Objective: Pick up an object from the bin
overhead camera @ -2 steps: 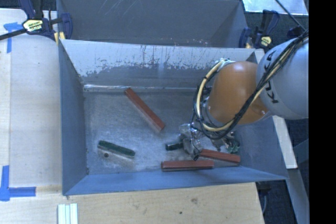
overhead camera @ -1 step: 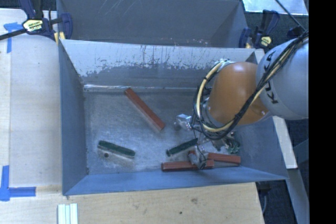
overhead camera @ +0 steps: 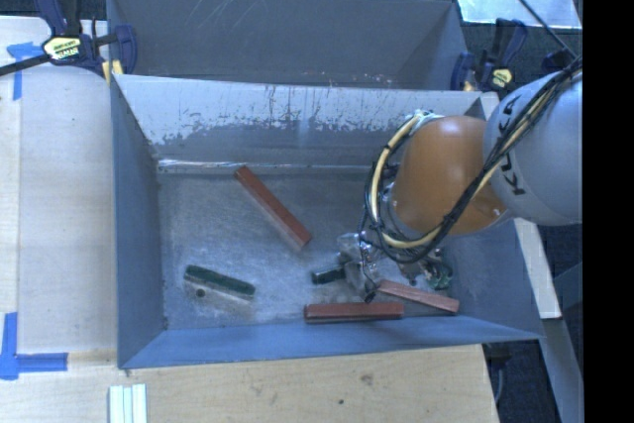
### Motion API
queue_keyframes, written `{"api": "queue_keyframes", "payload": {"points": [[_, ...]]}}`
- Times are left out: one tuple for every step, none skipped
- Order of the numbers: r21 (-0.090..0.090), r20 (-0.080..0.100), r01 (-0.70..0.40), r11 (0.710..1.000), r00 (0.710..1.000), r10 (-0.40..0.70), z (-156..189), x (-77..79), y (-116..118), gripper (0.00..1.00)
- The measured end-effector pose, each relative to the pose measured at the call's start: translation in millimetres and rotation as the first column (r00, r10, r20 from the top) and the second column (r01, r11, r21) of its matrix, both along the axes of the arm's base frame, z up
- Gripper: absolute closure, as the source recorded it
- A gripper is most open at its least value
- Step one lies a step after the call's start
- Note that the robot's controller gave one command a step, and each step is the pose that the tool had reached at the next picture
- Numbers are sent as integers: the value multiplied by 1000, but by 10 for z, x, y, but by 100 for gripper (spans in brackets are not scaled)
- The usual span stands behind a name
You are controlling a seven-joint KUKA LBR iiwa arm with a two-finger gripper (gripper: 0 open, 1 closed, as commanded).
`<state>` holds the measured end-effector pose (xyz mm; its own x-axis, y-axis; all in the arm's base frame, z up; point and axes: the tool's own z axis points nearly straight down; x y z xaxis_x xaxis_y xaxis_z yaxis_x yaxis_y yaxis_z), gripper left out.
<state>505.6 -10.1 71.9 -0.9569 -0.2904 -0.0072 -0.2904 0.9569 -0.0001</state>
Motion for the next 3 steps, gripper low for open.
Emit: {"api": "queue_keyframes", "payload": {"points": [[-3,-1,-44,999,999,44,318,-146,-58,100],[-4,3,-51,999,999,51,924,-24,-195,100],[-4,7,-83,997,997,83,2886,14,-227,100]]}}
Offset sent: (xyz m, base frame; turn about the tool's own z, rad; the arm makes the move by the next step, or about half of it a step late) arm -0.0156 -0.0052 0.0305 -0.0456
